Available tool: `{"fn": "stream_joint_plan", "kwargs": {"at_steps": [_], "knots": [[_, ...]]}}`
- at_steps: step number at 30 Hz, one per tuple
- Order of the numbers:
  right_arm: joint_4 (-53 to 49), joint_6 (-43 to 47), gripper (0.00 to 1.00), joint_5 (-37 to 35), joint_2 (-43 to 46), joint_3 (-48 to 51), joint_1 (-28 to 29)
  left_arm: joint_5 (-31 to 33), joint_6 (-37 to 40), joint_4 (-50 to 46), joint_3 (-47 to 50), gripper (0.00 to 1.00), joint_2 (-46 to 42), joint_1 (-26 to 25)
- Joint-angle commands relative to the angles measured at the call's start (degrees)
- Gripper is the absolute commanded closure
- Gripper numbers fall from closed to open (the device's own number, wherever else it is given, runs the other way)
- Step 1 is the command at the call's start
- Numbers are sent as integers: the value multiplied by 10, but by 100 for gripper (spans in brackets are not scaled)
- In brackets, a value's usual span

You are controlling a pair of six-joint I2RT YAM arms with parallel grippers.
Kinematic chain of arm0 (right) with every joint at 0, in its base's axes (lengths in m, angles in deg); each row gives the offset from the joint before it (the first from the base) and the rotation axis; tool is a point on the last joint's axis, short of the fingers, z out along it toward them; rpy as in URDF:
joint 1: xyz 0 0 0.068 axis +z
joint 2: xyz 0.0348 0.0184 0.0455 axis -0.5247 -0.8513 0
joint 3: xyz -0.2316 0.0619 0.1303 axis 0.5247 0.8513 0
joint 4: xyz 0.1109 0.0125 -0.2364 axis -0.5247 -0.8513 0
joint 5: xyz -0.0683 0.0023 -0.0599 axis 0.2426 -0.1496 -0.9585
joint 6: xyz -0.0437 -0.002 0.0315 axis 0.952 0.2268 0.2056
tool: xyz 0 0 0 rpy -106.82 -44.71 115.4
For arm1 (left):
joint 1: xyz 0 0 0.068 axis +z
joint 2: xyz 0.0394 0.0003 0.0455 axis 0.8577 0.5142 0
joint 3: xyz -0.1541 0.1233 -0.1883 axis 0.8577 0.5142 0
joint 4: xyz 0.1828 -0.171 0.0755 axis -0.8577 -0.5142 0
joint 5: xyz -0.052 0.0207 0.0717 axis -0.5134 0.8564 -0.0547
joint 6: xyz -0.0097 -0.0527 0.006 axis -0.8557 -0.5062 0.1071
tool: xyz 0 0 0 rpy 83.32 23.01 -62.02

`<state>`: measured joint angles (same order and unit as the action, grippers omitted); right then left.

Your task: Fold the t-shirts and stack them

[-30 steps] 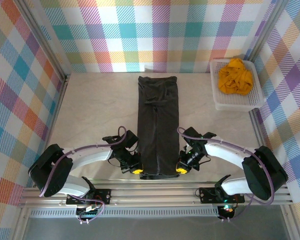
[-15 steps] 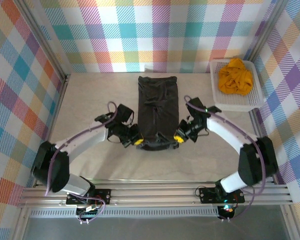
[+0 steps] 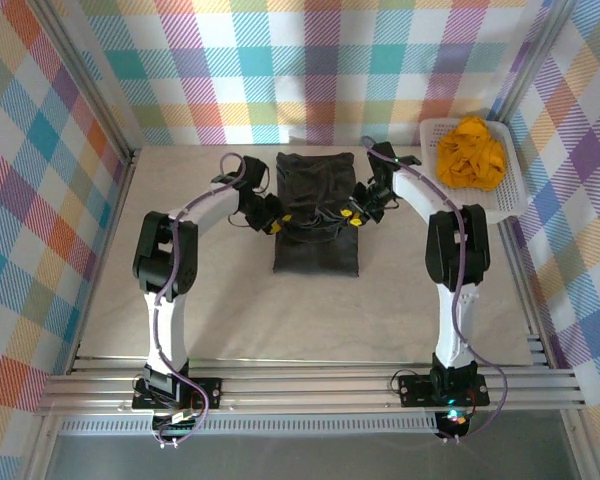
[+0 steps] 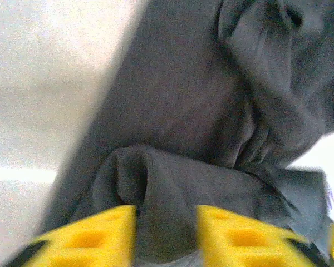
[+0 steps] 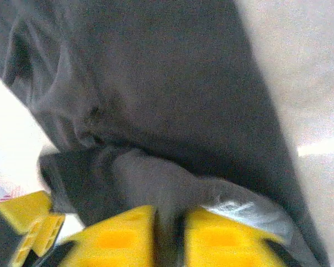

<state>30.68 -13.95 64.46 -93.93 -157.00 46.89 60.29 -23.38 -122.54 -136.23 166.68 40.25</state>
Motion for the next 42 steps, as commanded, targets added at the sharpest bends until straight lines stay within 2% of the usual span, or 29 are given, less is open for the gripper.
{"fn": "stream_joint_plan", "kwargs": {"at_steps": [1, 2, 3, 6, 7, 9, 12, 15, 21, 24, 28, 31, 33, 36, 38, 39, 42], "knots": [[-45, 32, 55, -22, -19, -48, -12, 26, 17, -17, -39, 38, -6, 17], [-46, 37, 50, -37, -9, -45, -13, 36, 18, -12, -30, 29, -19, 18], [-40, 44, 47, -50, 7, -34, -13, 43, 17, -3, -10, 26, -39, 19], [-8, 54, 38, -61, 70, 35, -13, 42, -14, 25, 103, 32, -112, 16], [-2, 57, 31, -62, 90, 62, -13, 42, -30, 39, 148, 34, -139, 12], [21, 58, 30, -52, 137, 134, -12, 36, -76, 82, 248, 35, -198, -1], [52, 50, 32, -24, 190, 234, -4, 20, -134, 141, 338, 34, -235, -29], [76, 32, 33, 4, 216, 303, 15, 11, -164, 192, 361, 34, -219, -54], [142, -33, 34, 46, 205, 388, 25, 13, -174, 206, 348, 36, -168, -70], [147, -42, 35, 54, 186, 390, 25, 11, -176, 214, 340, 43, -151, -71], [171, -66, 38, 76, 167, 390, 27, 15, -173, 215, 330, 59, -137, -73], [194, -91, 45, 87, 147, 387, 27, 17, -176, 222, 326, 72, -132, -75], [199, -96, 53, 78, 134, 377, 27, 17, -177, 223, 321, 82, -130, -74], [198, -92, 78, 52, 123, 347, 23, 21, -176, 220, 309, 100, -129, -73], [177, -79, 97, 27, 130, 301, 20, 20, -176, 218, 288, 100, -132, -69], [160, -68, 100, 13, 133, 273, 19, 20, -177, 214, 273, 100, -134, -67], [103, -37, 100, -4, 133, 159, 12, 17, -175, 190, 197, 100, -143, -51]]}}
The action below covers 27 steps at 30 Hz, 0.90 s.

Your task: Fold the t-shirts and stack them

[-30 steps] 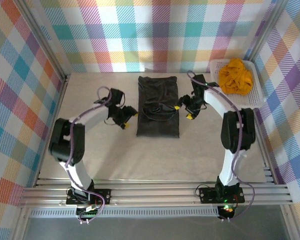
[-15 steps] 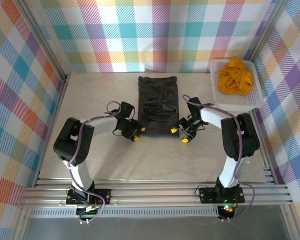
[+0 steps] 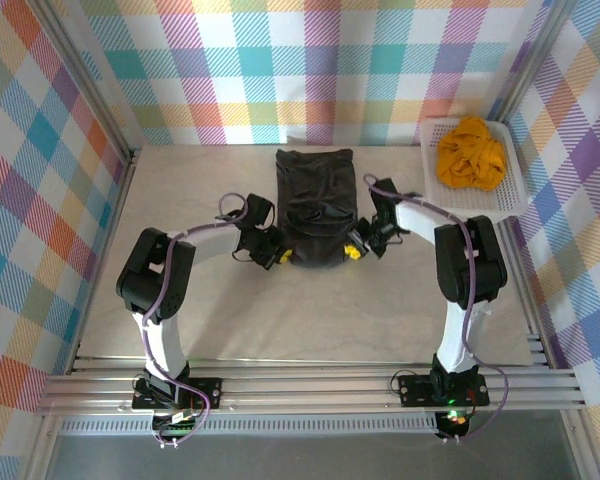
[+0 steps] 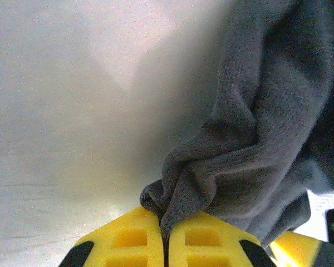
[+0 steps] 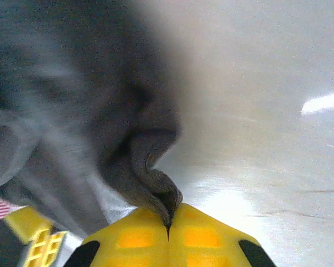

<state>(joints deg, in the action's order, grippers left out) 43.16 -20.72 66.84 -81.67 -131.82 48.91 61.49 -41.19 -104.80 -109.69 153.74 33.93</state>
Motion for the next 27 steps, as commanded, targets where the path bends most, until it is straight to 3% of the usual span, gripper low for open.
{"fn": "stream_joint_plan", "kwargs": {"at_steps": [1, 5, 9, 18, 27], "knots": [[-43, 37, 100, -29, 8, -136, -12, 6, 5, 1, -102, 100, -18, 21], [-102, 51, 100, -32, 7, -255, -25, 8, 16, -52, -217, 100, -32, 45], [-110, 44, 100, 1, 18, -248, -26, -9, 22, -79, -227, 100, -52, 44], [-5, 16, 100, 56, 149, 99, -11, -46, 2, -32, 88, 100, -162, -19], [12, 1, 100, 67, 263, 331, 49, -30, -24, -32, 325, 100, -283, -88]]}}
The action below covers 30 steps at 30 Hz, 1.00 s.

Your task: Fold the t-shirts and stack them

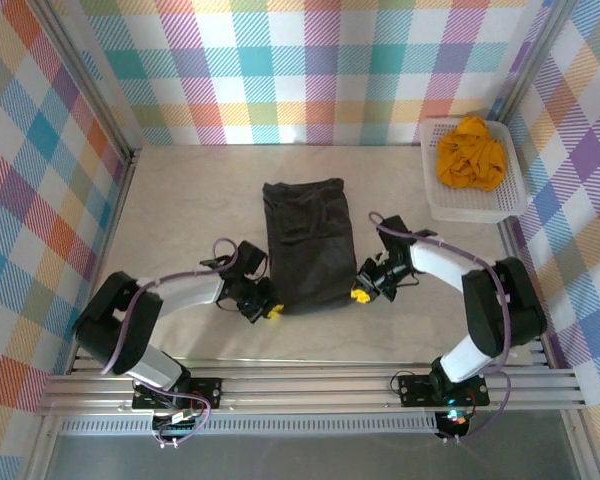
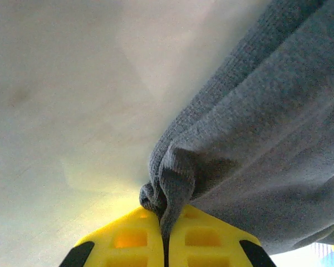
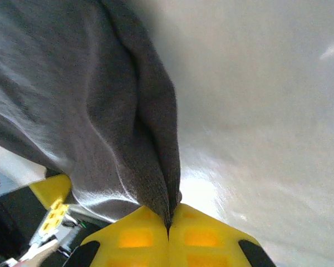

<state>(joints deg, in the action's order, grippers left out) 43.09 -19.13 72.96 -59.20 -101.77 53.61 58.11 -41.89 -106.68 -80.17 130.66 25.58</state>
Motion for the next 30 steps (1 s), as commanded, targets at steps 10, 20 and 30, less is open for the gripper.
{"fn": "stream_joint_plan", "kwargs": {"at_steps": [10, 20, 30], "knots": [[-96, -26, 100, -17, 141, -42, 6, 55, -26, -130, -28, 100, -198, -12], [-157, -38, 100, -55, 30, -313, -11, 121, -34, -157, -216, 100, -155, 60], [-175, -27, 100, -59, -302, -693, -71, 97, 33, -156, -532, 100, 205, 172]]}}
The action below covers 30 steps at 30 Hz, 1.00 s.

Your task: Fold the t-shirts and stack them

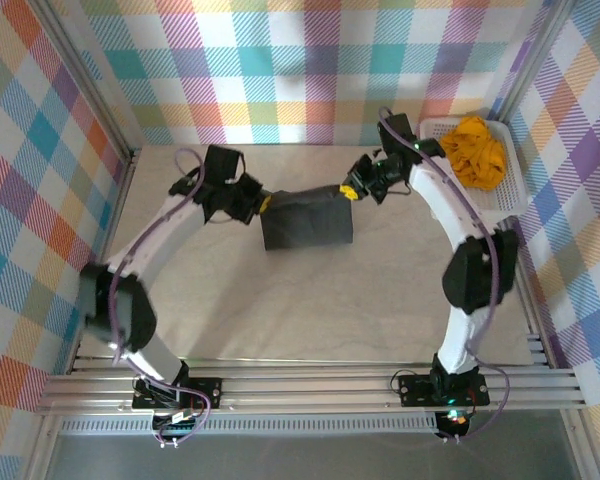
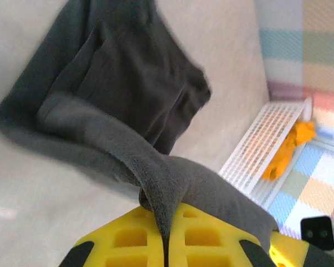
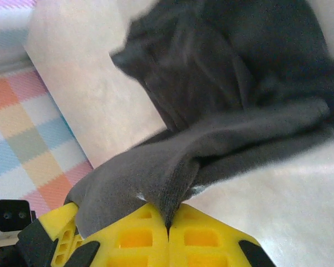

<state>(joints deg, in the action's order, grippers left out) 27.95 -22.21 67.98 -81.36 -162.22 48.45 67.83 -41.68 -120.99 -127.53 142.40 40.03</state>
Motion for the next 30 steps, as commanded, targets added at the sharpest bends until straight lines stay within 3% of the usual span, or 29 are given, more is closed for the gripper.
{"fn": "stream_joint_plan", "kwargs": {"at_steps": [1, 2, 3, 4, 6, 8, 10, 13, 16, 20, 23, 26, 30], "knots": [[-31, 3, 100, -7, -119, -133, -24, 1, 35, -12, -88, 100, 124, 35], [-35, 3, 100, 3, -170, -188, -29, 4, 46, -12, -128, 100, 164, 42], [-35, 6, 93, 17, -219, -246, -34, 9, 58, -30, -175, 94, 212, 49], [-46, 9, 82, 25, -265, -300, -37, 8, 67, -41, -212, 85, 249, 55], [-84, 16, 60, 36, -354, -431, -44, -9, 67, -50, -290, 56, 315, 65], [-105, 26, 51, 40, -399, -517, -48, 7, 75, -67, -343, 46, 334, 64], [-99, 41, 48, 45, -393, -517, -52, 22, 81, -87, -361, 42, 322, 61], [-73, 76, 47, 39, -318, -414, -55, 45, 79, -91, -297, 41, 249, 44], [-7, 95, 48, 31, -198, -234, -54, 47, 19, -17, -122, 41, 141, 3], [207, 70, 45, 26, 21, 104, -55, 76, -117, 100, 78, 30, 34, -90], [357, 32, 41, 40, 158, 312, -55, 125, -239, 255, 187, 28, 5, -158], [411, 9, 38, 47, 257, 439, -55, 160, -283, 318, 183, 25, 41, -199], [386, 18, 35, 55, 338, 516, -55, 174, -299, 320, 133, 24, 99, -210]]}}
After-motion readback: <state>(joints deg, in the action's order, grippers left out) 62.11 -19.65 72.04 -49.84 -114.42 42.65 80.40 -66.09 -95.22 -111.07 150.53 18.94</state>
